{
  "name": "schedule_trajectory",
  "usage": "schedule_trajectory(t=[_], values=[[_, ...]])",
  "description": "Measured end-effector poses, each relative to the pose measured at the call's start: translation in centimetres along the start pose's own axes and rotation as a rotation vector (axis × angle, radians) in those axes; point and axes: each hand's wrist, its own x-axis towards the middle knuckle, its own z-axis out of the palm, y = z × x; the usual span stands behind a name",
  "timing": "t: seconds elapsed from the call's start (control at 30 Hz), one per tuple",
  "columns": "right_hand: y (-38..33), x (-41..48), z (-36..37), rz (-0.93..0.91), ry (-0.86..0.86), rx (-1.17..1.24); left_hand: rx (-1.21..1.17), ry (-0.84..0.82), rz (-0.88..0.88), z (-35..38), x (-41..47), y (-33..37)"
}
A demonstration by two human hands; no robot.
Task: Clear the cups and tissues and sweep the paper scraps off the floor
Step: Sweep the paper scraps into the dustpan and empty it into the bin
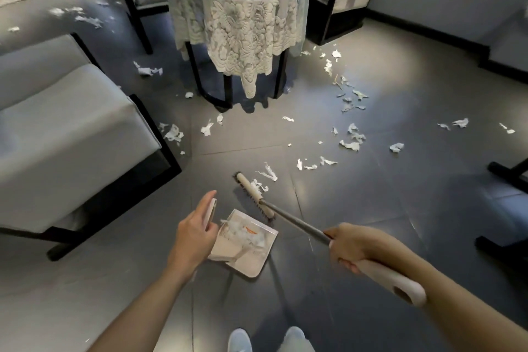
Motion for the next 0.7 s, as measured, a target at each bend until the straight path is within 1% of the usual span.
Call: schedule_trajectory(t=[0.2,0.37,0.57,0.63,0.7], values=[[-2.7,4.8,-3.4,0.064,0.115,0.070,0.030,0.002,0.013,-2.0,6.3,-0.8],[-4.5,11.5,-7.3,0.125,0.152,0.065,0.051,-0.026,-0.004,-2.4,12.4,-1.5],[-6.9,19.2,-11.0,0.148,0.147,0.032,0.054,-0.087,-0.015,-1.4,19.1,-2.3],[-7.8,20.7,-11.2,0.130,0.122,0.047,0.065,-0.082,-0.028,-1.2,20.7,-2.6],[-9.1,21.1,-10.6,0.115,0.061,0.037,0.062,-0.071,-0.036,-1.4,21.7,-2.7]])
